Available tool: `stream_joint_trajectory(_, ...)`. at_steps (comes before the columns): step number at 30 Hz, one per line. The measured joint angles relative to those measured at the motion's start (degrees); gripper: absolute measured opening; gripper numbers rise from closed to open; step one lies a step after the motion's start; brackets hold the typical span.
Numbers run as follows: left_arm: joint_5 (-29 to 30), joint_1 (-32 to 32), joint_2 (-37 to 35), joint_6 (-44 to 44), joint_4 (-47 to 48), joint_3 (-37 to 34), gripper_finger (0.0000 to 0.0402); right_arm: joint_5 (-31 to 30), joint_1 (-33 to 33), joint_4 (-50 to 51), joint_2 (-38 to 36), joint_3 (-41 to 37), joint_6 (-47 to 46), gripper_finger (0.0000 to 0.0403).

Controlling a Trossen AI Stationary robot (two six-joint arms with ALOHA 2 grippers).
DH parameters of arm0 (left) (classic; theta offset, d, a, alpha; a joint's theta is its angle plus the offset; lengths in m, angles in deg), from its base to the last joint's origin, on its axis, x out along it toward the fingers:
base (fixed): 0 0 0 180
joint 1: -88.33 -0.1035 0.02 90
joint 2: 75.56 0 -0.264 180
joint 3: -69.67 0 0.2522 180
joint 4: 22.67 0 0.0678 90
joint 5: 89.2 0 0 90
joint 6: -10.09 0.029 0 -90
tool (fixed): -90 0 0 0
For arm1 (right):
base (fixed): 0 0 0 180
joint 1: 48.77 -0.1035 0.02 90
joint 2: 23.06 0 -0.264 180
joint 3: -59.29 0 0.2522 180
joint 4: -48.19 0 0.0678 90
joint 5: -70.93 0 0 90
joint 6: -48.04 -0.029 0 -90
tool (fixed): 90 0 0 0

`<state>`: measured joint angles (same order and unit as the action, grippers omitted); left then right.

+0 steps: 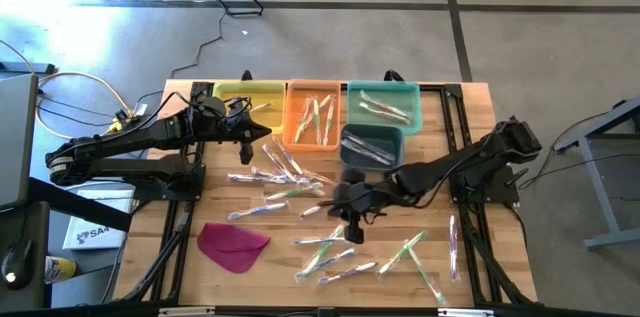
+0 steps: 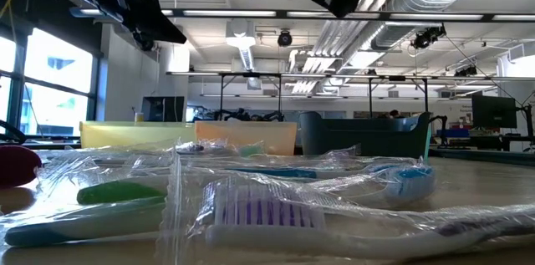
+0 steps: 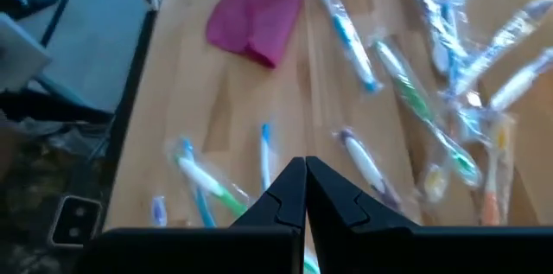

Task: Pick & Place Toothbrushes
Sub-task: Put the blue toothbrush into the dark blue bin

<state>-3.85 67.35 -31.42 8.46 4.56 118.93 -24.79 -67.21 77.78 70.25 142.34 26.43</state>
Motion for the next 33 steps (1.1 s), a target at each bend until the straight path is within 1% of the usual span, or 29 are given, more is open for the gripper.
stream_joint_trajectory(6, 0.04, 0.00, 0.00, 0.28, 0.01, -0.01, 0.0000, 0.32, -0.98, 10.91, 4.67, 7.24, -1.27, 0.0002)
stream_joint_trajectory(8, 0.06, 0.00, 0.00, 0.28, 0.09, -0.01, 0.0000, 1.36, -1.39, 12.68, 6.47, 8.48, -2.55, 0.0002)
stream_joint_trajectory(11, 0.07, 0.00, 0.01, 0.28, 0.14, -0.01, 0.0000, 3.09, -2.20, 12.80, 9.18, 9.38, -2.81, 0.0002)
stream_joint_trajectory(14, 0.09, 0.00, 0.01, 0.28, 0.16, -0.01, 0.0000, 3.23, -3.32, 12.74, 11.18, 10.44, -2.79, 0.0002)
stream_joint_trajectory(17, 0.11, 0.02, 0.02, 0.28, 0.27, -0.01, 0.0000, 3.13, -4.06, 12.87, 12.01, 10.54, -3.34, 0.0002)
stream_joint_trajectory(24, 0.26, 0.02, 0.01, 0.27, 0.75, -0.01, 0.0000, 2.51, -4.84, 15.62, 12.11, 10.54, -8.95, 0.0004)
stream_joint_trajectory(28, 0.26, 0.00, 0.01, 0.26, 1.97, -0.01, 0.0000, 2.77, -4.85, 16.92, 12.09, 10.54, -13.07, 0.0028)
stream_joint_trajectory(33, 0.26, 0.00, 0.00, 0.27, 2.56, -0.01, 0.0000, 0.88, -4.98, 18.54, 12.09, 10.54, -14.74, 0.0087)
